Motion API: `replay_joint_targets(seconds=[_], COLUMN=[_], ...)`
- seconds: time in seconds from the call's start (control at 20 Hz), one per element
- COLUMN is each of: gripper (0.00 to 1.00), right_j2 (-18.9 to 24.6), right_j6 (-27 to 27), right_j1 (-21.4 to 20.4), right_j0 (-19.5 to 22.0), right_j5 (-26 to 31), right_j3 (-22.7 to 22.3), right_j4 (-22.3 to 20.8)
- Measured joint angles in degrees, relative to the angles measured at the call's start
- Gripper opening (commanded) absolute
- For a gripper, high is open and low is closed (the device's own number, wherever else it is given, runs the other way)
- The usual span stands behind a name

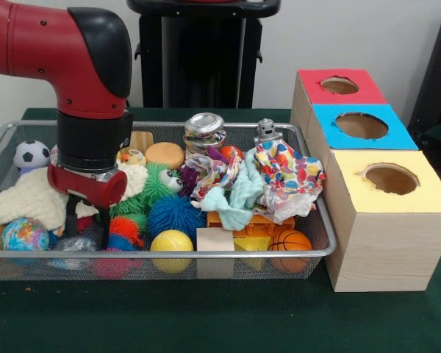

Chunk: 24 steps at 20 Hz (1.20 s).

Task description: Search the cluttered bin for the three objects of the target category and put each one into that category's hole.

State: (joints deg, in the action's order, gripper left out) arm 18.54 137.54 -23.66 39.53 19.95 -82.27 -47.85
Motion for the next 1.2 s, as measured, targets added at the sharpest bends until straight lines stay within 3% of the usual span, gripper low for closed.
replay_joint_targets(seconds=[0.7, 1.2], gripper=[1.0, 1.0], right_j2=[-0.6, -0.4], right_j6=[0.0, 0.0], right_j1=[-0.9, -1.1], right_j0=[-3.2, -3.3], right_j5=[0.0, 0.0], right_j3=[-0.5, -1.1], right_j4=[0.7, 2.6])
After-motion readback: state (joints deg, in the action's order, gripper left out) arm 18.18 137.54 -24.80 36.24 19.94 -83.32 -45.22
